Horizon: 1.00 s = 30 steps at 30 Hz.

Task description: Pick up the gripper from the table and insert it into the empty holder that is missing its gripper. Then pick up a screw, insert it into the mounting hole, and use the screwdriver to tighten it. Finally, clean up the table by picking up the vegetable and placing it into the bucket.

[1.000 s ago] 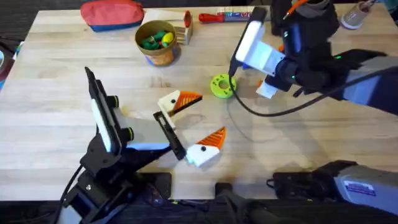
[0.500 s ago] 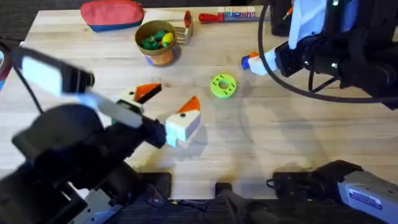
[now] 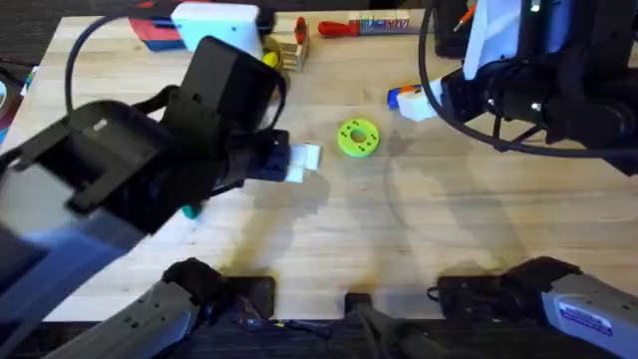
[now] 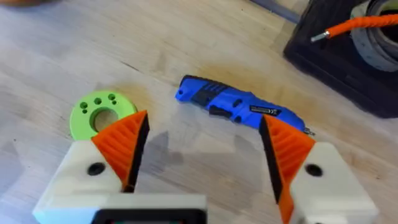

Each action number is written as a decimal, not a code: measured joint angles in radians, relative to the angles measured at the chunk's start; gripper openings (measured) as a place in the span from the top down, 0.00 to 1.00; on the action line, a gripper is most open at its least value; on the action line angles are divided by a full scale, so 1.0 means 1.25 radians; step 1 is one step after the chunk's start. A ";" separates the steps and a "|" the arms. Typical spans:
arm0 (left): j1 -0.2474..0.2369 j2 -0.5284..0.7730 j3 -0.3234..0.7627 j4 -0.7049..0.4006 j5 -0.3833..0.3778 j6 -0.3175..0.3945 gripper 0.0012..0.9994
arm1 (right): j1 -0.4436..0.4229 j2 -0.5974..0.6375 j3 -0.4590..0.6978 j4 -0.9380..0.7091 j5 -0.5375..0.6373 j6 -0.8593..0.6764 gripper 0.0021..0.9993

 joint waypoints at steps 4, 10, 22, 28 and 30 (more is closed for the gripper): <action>0.161 0.053 0.000 -0.055 0.029 -0.064 0.01 | 0.000 0.000 0.000 -0.012 0.000 0.000 0.01; 0.460 0.079 0.000 -0.141 0.070 -0.108 0.01 | 0.000 0.000 0.000 -0.018 0.000 0.000 0.01; 0.746 0.103 -0.008 -0.124 0.082 -0.012 0.01 | 0.000 0.000 0.000 -0.018 0.000 0.000 0.01; 0.746 0.156 -0.054 -0.086 0.092 0.008 0.01 | 0.000 0.000 0.000 -0.019 0.000 0.000 0.01; 0.746 0.200 -0.064 -0.073 0.095 0.013 0.01 | 0.000 0.000 0.000 -0.019 0.000 0.001 0.01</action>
